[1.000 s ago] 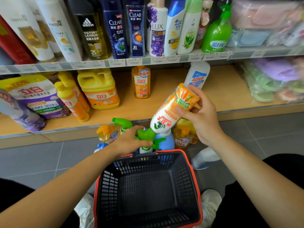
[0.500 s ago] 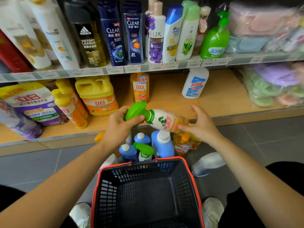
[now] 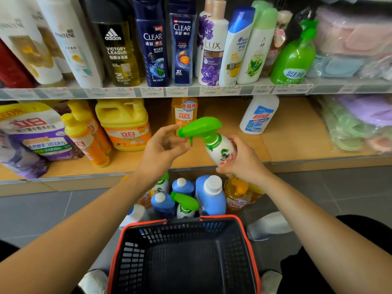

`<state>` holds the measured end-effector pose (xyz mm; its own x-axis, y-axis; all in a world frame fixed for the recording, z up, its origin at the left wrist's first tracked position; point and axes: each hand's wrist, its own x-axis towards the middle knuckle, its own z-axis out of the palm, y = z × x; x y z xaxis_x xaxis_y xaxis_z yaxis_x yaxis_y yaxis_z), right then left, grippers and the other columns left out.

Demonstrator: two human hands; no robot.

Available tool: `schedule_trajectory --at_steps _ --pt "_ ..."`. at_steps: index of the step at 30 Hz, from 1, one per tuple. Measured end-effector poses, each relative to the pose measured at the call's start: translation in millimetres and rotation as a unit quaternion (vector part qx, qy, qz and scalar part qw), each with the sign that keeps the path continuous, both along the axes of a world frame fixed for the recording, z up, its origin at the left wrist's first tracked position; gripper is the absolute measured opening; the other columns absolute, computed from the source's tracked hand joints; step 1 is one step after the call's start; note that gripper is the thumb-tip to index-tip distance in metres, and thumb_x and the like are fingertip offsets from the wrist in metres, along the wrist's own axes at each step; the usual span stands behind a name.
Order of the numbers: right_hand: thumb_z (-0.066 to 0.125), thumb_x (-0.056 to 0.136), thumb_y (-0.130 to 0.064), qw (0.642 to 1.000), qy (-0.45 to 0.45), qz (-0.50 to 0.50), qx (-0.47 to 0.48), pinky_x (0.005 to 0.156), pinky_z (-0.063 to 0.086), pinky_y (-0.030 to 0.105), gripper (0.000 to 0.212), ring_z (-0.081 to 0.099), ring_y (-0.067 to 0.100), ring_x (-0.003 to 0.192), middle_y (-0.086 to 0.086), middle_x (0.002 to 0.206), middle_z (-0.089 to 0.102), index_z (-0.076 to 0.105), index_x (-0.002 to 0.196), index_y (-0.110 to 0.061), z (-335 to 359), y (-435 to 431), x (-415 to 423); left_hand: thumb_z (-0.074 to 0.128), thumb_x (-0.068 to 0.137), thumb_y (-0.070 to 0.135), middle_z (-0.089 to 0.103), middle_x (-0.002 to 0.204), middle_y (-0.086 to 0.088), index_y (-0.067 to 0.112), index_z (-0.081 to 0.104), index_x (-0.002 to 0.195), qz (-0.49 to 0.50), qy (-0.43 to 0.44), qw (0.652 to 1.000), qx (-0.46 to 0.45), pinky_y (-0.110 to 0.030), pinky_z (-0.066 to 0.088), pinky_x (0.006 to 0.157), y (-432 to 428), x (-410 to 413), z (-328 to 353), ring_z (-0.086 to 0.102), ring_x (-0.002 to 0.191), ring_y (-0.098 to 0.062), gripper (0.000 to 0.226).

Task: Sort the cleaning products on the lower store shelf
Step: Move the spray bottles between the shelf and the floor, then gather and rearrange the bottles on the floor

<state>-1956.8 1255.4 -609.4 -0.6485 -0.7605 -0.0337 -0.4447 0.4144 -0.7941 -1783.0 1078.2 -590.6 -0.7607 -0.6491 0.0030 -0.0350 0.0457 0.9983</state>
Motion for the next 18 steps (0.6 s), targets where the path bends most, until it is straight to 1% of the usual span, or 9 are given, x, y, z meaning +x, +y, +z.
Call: schedule_trajectory --at_steps 3,5,7,8,10,11,13,15,18 --pt "0.099 0.052 -0.021 0.997 -0.010 -0.071 -0.010 0.076 0.051 0.025 0.088 0.063 0.009 0.097 -0.013 0.108 0.063 0.044 0.121 -0.030 -12.9 -8.2 -19.4 0.073 0.090 0.006 0.074 0.086 0.004 0.012 0.062 0.120 0.000 -0.099 0.995 -0.015 -0.029 0.049 0.079 -7.9 -5.1 -41.3 0.067 0.076 0.000 0.032" --pt "0.098 0.053 -0.022 0.995 -0.009 -0.100 -0.022 0.070 0.044 0.015 0.085 0.060 0.001 0.090 -0.020 0.102 0.060 0.045 0.118 -0.031 -21.5 -15.4 -31.6 0.073 0.090 0.009 0.075 0.088 0.002 0.013 0.067 0.114 -0.028 -0.163 0.984 -0.057 -0.032 0.052 0.081 -7.2 -8.7 -73.0 0.069 0.081 -0.006 0.025" --pt "0.098 0.053 -0.023 0.992 -0.002 -0.120 -0.037 0.067 0.042 0.012 0.083 0.059 -0.003 0.087 -0.022 0.099 0.060 0.044 0.115 -0.032 -31.1 -24.4 -43.7 0.075 0.089 0.022 0.075 0.097 0.001 0.017 0.069 0.114 -0.052 -0.217 0.971 -0.083 -0.038 0.056 0.085 -1.9 -15.2 -98.9 0.071 0.095 -0.018 0.026" --pt "0.098 0.053 -0.024 0.991 0.002 -0.129 -0.042 0.069 0.045 0.016 0.082 0.061 0.002 0.088 -0.020 0.101 0.062 0.044 0.114 -0.032 -36.4 -29.8 -50.1 0.076 0.089 0.030 0.074 0.104 0.002 0.019 0.068 0.117 -0.065 -0.239 0.963 -0.104 -0.039 0.056 0.088 1.7 -19.4 -109.0 0.069 0.100 -0.020 0.031" --pt "0.098 0.053 -0.025 0.988 0.007 -0.149 -0.048 0.076 0.049 0.026 0.079 0.063 0.012 0.093 -0.010 0.104 0.066 0.045 0.111 -0.031 -48.6 -41.9 -63.1 0.073 0.086 0.053 0.070 0.122 0.003 0.025 0.064 0.128 -0.098 -0.266 0.940 -0.189 -0.039 0.052 0.094 10.2 -29.4 -124.9 0.065 0.111 -0.022 0.051" --pt "0.098 0.052 -0.026 0.986 0.009 -0.159 -0.048 0.077 0.049 0.028 0.077 0.063 0.014 0.093 -0.008 0.104 0.066 0.046 0.109 -0.030 -55.7 -47.6 -69.4 0.067 0.084 0.065 0.067 0.131 0.004 0.029 0.061 0.134 -0.113 -0.272 0.927 -0.231 -0.040 0.050 0.098 14.1 -34.4 -131.9 0.061 0.118 -0.023 0.062" --pt "0.098 0.052 -0.025 0.983 0.012 -0.179 -0.045 0.076 0.048 0.028 0.075 0.063 0.015 0.092 -0.006 0.103 0.065 0.047 0.107 -0.027 -71.5 -57.8 -80.2 0.048 0.077 0.084 0.058 0.143 0.008 0.039 0.054 0.141 -0.131 -0.287 0.911 -0.267 -0.044 0.042 0.107 19.6 -41.9 -143.7 0.050 0.132 -0.023 0.078" --pt "0.097 0.055 -0.021 0.979 0.001 -0.201 -0.047 0.080 0.051 0.031 0.074 0.064 0.019 0.096 -0.001 0.107 0.066 0.049 0.111 -0.022 -89.2 -66.3 -88.9 0.033 0.071 0.094 0.048 0.151 0.015 0.046 0.050 0.142 -0.138 -0.313 0.900 -0.269 -0.051 0.033 0.114 20.4 -45.3 -152.8 0.036 0.140 -0.023 0.088" --pt "0.094 0.061 -0.014 0.971 -0.019 -0.230 -0.061 0.094 0.052 0.046 0.078 0.064 0.029 0.108 0.011 0.120 0.066 0.050 0.125 -0.008 -110.7 -79.5 -97.4 0.022 0.065 0.103 0.043 0.155 0.015 0.048 0.050 0.141 -0.150 -0.329 0.881 -0.304 -0.056 0.030 0.114 19.4 -43.7 -161.0 0.028 0.142 -0.022 0.098"
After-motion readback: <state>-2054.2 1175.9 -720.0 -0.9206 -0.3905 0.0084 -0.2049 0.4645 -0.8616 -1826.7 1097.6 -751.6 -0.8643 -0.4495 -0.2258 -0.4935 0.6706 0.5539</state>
